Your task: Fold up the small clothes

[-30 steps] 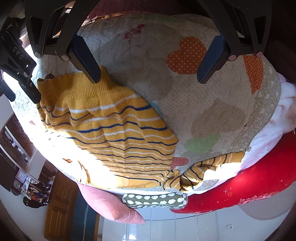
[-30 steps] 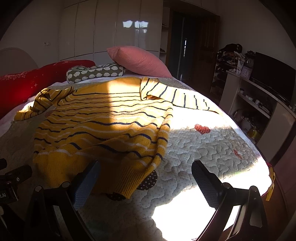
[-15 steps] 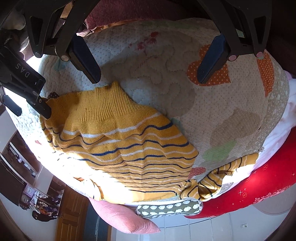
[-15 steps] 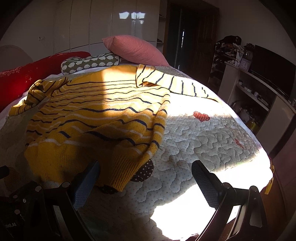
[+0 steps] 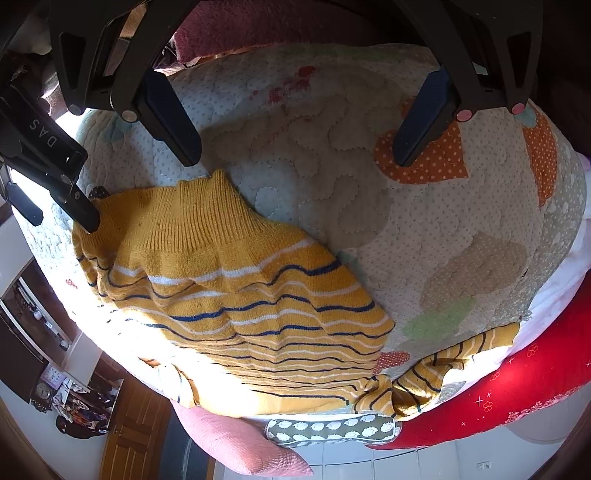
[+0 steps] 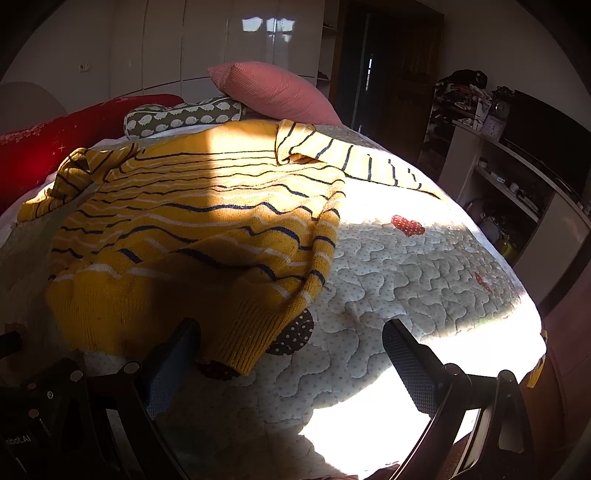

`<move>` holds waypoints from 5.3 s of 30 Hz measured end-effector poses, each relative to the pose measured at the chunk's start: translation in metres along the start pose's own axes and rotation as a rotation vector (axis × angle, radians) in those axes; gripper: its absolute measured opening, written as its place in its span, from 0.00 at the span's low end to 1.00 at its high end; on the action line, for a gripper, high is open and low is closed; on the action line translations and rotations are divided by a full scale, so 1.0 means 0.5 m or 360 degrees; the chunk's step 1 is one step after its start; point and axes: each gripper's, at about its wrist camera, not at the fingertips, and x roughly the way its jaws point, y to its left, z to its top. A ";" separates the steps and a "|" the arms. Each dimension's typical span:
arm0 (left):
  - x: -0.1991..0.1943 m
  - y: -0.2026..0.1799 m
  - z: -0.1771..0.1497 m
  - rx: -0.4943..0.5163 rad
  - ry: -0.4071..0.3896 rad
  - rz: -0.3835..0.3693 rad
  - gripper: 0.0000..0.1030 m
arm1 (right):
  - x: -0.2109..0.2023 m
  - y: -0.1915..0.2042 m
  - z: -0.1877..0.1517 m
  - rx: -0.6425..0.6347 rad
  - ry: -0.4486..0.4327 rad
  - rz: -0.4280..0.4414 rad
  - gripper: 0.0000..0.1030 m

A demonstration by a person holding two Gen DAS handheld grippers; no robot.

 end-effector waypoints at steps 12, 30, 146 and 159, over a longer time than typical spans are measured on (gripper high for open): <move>-0.004 0.025 0.014 -0.0061 0.0000 -0.0019 1.00 | 0.013 -0.017 0.004 0.0047 0.0029 0.0051 0.97; -0.030 0.208 0.086 -0.0504 -0.0054 -0.0187 1.00 | 0.099 -0.136 0.059 0.0578 0.0306 0.0850 0.07; 0.007 -0.039 0.236 0.0039 0.0031 -0.0334 1.00 | 0.388 -0.545 0.261 0.1685 0.0149 0.0759 0.43; 0.059 -0.095 0.428 -0.0060 -0.0103 -0.0472 1.00 | 0.253 -0.432 0.416 0.0813 -0.0035 0.0840 0.06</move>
